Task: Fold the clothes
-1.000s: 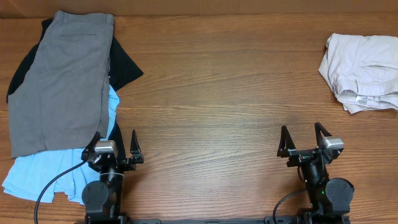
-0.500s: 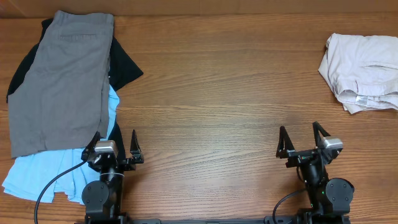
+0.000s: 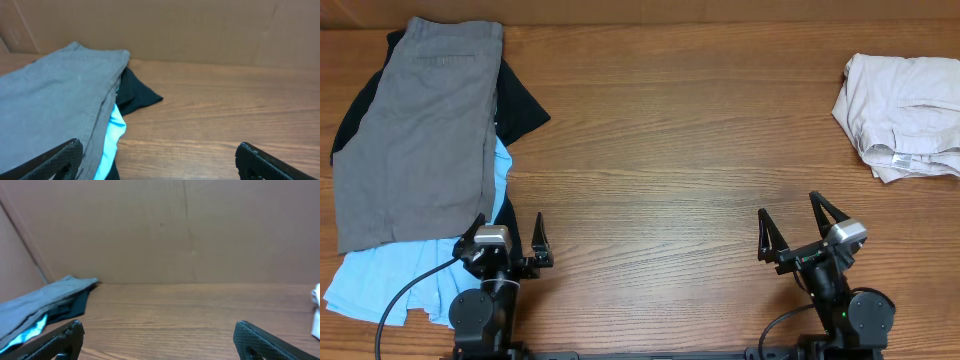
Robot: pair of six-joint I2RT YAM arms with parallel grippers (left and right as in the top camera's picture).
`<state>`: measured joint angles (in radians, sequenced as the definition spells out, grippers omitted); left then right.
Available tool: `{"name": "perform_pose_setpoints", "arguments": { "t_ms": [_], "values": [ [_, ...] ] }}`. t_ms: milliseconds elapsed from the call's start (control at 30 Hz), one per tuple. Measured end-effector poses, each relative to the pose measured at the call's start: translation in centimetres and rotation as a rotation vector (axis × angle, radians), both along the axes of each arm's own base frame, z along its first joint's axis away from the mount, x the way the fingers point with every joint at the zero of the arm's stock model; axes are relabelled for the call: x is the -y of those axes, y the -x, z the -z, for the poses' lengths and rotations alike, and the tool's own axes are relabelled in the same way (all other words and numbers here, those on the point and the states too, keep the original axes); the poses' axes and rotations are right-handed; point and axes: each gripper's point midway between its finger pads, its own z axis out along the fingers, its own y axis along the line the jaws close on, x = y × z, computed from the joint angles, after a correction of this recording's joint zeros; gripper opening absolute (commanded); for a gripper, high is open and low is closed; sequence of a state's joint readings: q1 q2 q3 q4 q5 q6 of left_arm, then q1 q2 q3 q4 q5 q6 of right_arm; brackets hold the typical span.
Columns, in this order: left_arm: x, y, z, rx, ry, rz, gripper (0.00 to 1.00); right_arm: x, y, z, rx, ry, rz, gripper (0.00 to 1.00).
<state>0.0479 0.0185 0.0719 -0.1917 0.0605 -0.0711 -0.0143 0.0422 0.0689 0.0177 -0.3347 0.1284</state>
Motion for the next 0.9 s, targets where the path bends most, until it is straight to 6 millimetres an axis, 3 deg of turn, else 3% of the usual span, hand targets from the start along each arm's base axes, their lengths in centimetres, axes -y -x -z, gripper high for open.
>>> {"name": "perform_pose_setpoints", "arguments": {
  "t_ms": [233, 400, 500, 700, 900],
  "values": [
    [0.3, 0.1, -5.5, 0.006, 0.002, 0.019, 1.00, -0.9, -1.0, -5.8, -0.025, 0.002, -0.054, 1.00],
    [1.0, -1.8, -8.5, -0.062, 0.014, 0.063, 1.00, -2.4, -4.2, -10.0, -0.141, 0.002, -0.160, 1.00],
    [1.5, -3.8, -10.5, -0.119, 0.024, 0.097, 1.00, -3.3, -6.7, -10.9, -0.266, -0.012, -0.224, 1.00],
    [2.9, -8.3, -13.0, -0.324, 0.044, 0.194, 1.00, -4.1, -11.3, -10.1, -0.536, -0.036, -0.282, 1.00],
    [2.6, -12.6, -12.9, -0.635, 0.029, 0.215, 1.00, -4.4, -14.9, -7.4, -0.691, -0.015, -0.314, 1.00]
  ]
}}
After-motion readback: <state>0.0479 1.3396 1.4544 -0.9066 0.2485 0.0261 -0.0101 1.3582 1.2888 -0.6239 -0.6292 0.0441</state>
